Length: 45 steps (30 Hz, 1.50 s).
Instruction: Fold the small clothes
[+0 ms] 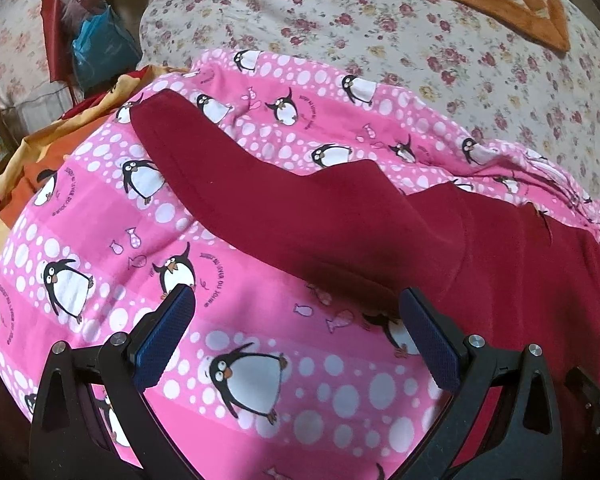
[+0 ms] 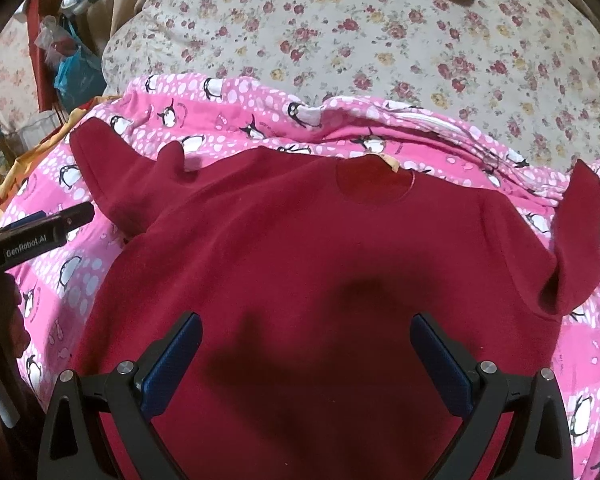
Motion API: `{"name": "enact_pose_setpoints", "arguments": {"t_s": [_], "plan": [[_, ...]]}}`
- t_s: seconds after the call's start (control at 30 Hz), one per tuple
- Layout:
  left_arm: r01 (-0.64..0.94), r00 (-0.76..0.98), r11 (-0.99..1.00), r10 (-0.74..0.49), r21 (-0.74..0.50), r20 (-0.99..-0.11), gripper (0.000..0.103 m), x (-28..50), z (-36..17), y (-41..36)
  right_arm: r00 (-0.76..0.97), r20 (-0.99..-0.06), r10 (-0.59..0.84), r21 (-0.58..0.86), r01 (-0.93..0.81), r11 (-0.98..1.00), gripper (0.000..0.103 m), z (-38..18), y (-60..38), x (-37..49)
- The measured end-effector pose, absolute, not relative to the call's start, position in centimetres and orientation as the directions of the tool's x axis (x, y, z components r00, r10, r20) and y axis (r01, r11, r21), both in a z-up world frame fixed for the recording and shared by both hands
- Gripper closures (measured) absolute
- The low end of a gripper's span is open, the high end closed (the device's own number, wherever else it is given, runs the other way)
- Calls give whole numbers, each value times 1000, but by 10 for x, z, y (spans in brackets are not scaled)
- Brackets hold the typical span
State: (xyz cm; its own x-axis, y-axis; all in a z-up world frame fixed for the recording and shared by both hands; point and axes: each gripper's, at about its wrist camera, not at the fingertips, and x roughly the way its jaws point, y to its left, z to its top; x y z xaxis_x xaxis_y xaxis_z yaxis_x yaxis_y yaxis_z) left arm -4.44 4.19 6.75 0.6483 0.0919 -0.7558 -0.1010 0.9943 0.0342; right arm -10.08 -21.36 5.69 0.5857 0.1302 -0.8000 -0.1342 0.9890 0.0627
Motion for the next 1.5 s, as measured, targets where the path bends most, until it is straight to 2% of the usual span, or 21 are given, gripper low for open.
{"name": "enact_pose_setpoints", "arguments": {"t_s": [0.63,1.17,1.5], "plan": [[-110,638,994,87,21,-765,1,-41,63,43,586,-803,106,49,-112,992,0,49,-214,-96],[24,632,1000,-27,-15,-774,1,-61,61,-9,603,-796,40,31,-24,999,0,53,-229,-95],[49,625,999,-44,-17,-780,1,-63,58,-17,604,-796,29,50,19,999,0,50,-241,-96]]}}
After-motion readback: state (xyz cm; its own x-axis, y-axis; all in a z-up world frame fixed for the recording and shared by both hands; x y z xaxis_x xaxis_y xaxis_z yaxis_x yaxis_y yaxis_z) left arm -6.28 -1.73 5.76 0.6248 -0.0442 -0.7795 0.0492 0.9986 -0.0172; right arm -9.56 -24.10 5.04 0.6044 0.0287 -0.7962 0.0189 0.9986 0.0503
